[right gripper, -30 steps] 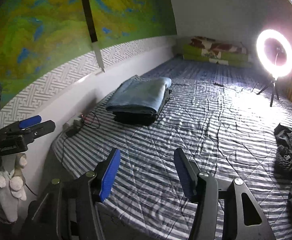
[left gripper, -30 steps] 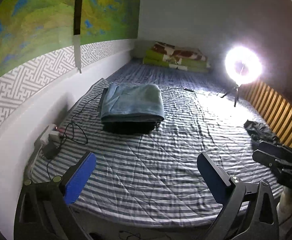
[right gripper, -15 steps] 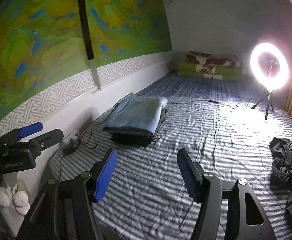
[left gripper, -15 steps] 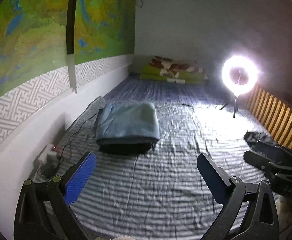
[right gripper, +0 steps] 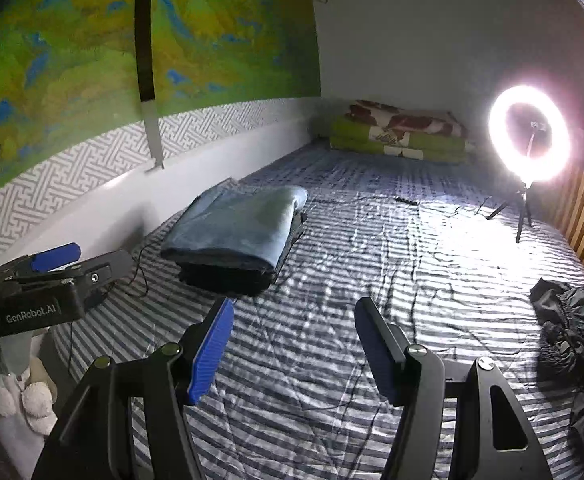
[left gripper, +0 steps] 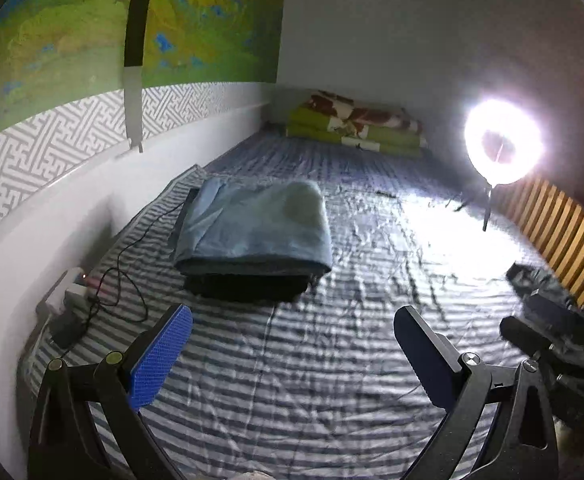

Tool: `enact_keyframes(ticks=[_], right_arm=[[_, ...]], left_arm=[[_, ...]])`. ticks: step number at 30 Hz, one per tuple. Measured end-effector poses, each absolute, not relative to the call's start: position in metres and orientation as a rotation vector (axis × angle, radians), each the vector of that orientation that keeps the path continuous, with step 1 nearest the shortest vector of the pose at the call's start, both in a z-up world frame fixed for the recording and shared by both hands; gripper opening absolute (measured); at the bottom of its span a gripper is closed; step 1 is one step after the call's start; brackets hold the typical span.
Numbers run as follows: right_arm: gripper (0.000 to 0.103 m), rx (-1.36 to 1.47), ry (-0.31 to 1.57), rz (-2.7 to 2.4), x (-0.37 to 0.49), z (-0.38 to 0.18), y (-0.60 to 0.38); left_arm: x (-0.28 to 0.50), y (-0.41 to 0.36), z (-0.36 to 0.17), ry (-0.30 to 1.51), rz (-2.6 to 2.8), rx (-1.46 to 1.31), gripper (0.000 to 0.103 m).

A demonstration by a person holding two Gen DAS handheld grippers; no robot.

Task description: Organize objects

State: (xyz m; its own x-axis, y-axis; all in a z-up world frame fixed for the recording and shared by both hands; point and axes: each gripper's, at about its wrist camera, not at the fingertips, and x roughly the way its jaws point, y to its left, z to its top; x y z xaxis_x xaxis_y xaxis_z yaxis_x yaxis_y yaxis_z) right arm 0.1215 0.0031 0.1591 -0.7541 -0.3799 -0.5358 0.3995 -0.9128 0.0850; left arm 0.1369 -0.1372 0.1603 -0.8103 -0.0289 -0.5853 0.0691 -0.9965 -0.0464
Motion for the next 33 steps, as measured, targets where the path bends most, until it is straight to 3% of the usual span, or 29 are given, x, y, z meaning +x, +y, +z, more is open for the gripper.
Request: enact_keyframes(ticks=[12, 33], right_arm=[[0.059, 0.862, 0.048, -2.588, 0.123, 0.128, -0.003], [0.060, 0.840, 0.058, -2.600, 0.130, 0.132, -0.006]], left_arm=[[0.143, -0.155, 0.115, 0.080, -2.866, 1.053, 0.102], [0.156, -0.143, 0.126, 0.018, -2.875, 0.987, 0.102]])
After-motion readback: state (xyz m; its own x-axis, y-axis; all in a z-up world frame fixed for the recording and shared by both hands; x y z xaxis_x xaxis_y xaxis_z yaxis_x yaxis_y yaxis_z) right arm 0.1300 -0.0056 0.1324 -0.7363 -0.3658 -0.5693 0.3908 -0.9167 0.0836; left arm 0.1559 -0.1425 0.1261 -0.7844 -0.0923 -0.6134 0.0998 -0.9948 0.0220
